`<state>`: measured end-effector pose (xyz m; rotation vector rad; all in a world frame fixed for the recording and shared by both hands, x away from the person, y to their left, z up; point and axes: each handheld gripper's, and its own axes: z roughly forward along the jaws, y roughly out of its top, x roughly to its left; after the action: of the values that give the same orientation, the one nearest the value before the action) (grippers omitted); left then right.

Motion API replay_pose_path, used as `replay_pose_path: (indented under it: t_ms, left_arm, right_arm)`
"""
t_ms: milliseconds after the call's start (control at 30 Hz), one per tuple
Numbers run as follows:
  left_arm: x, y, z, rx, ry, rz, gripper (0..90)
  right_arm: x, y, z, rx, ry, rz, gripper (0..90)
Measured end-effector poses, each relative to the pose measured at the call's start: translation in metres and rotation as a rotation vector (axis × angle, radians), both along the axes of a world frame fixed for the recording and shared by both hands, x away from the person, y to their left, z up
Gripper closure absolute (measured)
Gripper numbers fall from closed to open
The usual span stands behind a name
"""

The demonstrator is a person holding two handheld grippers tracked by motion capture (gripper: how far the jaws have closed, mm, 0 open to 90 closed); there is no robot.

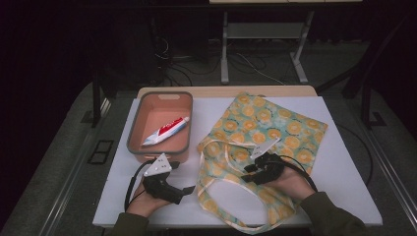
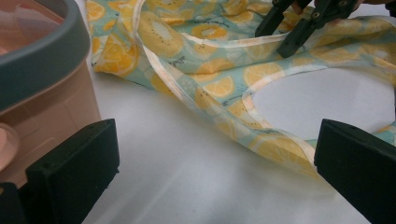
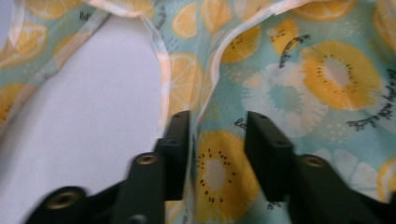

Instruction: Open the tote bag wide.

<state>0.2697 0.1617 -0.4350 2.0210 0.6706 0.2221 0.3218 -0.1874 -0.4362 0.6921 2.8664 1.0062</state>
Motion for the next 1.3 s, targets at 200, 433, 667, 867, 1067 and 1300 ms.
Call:
replay_pose_path:
  t_ms: [200,433,667,867,1067,1300]
  left_arm:
    - [0.000,0.000,0.000,0.001,0.006,-0.001,0.0]
    - [-0.001,-0.001,0.000,-0.003,0.008,-0.004,0.0]
    - [-0.002,-0.002,0.000,-0.005,0.011,-0.009,0.0]
    - [-0.002,-0.001,0.001,-0.008,0.011,-0.009,0.0]
    - [-0.003,-0.001,0.001,-0.007,0.008,-0.010,0.0]
    - [-0.003,-0.001,0.003,-0.003,0.005,-0.011,0.0]
  right_arm:
    - [0.001,-0.001,0.000,-0.001,-0.001,0.023,88.2]
    - [0.006,-0.015,0.013,0.059,-0.035,-0.036,89.4]
    - [0.025,-0.040,0.029,0.136,-0.073,-0.135,89.5]
    - [0.044,-0.059,0.032,0.176,-0.096,-0.229,89.5]
    - [0.060,-0.079,0.027,0.205,-0.099,-0.322,89.5]
    - [0.070,-0.088,0.015,0.197,-0.082,-0.370,89.5]
